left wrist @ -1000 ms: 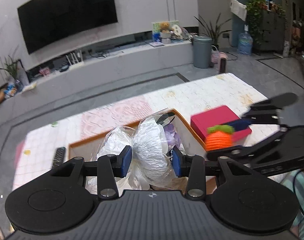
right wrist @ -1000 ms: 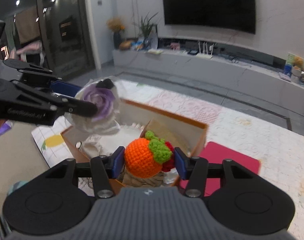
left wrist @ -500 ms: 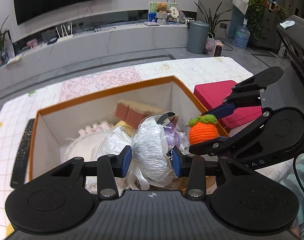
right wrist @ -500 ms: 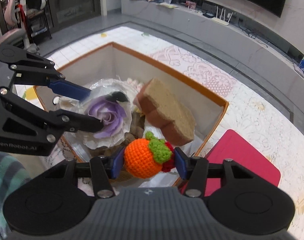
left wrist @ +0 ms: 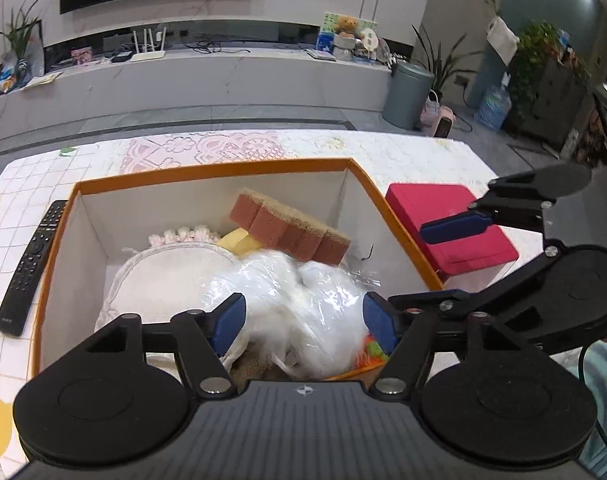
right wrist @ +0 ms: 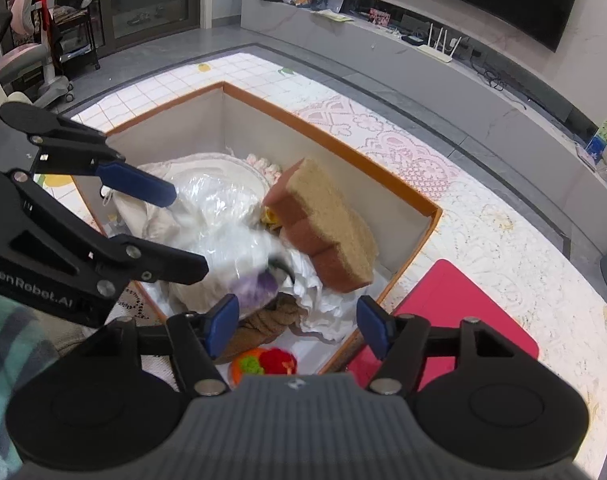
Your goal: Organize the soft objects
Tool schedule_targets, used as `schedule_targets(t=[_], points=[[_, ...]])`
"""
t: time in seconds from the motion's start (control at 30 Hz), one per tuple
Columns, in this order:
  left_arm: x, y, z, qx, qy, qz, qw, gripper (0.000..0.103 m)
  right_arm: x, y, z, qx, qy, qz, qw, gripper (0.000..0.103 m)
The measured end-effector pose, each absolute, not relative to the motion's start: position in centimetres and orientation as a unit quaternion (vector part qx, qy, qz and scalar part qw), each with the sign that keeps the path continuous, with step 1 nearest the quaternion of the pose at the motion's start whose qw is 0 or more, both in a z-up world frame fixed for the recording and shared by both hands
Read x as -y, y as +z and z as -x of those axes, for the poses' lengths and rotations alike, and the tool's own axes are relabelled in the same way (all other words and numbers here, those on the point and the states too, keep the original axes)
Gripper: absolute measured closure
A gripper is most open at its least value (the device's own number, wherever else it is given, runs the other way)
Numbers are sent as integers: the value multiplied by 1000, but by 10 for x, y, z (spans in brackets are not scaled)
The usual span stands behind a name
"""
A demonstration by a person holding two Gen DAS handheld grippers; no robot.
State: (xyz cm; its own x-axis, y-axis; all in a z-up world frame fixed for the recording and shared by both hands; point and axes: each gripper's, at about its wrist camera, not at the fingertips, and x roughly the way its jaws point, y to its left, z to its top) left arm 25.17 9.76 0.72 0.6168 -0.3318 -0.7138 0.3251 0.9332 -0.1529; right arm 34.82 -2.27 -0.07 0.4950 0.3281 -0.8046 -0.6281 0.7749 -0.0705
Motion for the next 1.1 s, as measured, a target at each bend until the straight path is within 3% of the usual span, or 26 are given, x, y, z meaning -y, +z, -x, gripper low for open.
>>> schedule_targets(t=[0.17, 0.47, 0.57, 0.97, 1.1], points=[[-98, 33, -235, -376, -180, 5, 909, 24, 30, 17, -331, -394, 274, 180, 858, 29], [-99, 92, -184, -293, -151, 24, 944, 24, 48, 77, -281, -335, 246, 160, 895, 27], [-97, 105, -162, -257, -127, 22, 958, 25, 58, 100, -258, -315, 222, 141, 912, 14], [-76, 129, -76, -149, -69, 29, 986, 24, 93, 150, -147, -245, 142, 62, 957, 12], [-61, 130, -56, -122, -47, 26, 991, 13, 106, 158, -111, -216, 121, 48, 968, 7]])
